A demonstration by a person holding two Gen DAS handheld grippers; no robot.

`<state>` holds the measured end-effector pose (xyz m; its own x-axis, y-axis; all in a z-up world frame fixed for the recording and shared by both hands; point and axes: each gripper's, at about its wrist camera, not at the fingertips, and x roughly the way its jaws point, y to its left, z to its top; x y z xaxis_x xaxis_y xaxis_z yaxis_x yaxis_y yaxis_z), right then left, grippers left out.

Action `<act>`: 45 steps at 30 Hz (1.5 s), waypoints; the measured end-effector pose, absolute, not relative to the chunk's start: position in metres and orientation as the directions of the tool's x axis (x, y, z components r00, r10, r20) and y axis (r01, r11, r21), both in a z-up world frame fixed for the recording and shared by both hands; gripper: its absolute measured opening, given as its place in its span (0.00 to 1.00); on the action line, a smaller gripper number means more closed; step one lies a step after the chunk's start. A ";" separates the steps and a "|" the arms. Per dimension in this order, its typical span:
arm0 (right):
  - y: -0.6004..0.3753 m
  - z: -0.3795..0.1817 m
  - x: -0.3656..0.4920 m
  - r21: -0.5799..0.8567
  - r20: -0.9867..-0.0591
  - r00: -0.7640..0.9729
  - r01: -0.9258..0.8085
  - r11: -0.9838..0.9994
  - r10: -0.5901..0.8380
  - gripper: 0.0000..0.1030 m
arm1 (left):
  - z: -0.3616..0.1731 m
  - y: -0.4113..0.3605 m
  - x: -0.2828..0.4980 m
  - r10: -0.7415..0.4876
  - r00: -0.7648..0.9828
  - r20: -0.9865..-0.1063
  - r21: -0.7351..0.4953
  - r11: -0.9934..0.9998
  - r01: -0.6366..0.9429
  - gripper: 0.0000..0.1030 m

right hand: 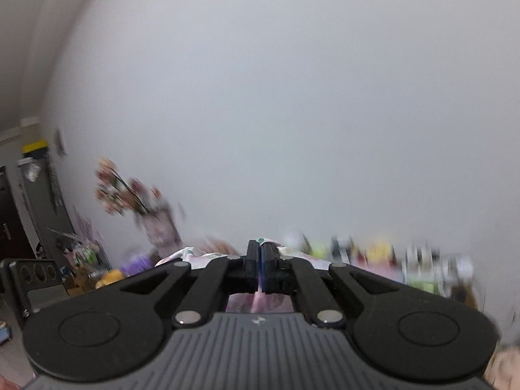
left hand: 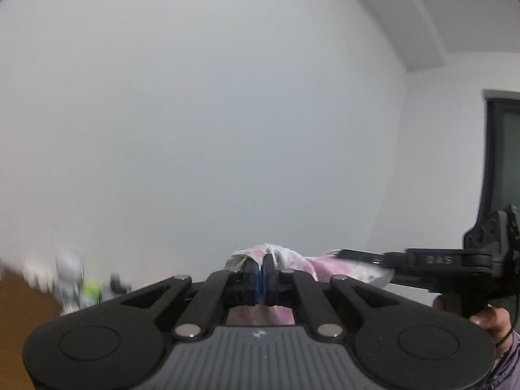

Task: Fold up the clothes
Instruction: 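Lift the dress with both tools and spread it flat across the table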

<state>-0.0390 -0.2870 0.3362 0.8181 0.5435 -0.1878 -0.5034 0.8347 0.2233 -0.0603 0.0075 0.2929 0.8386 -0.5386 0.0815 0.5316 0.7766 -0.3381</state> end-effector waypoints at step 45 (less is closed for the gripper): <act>-0.113 -0.009 0.082 0.181 -0.663 0.659 -0.320 0.930 0.356 0.03 | 0.012 0.095 -0.069 -0.364 0.642 -0.675 -0.263 0.931 0.251 0.10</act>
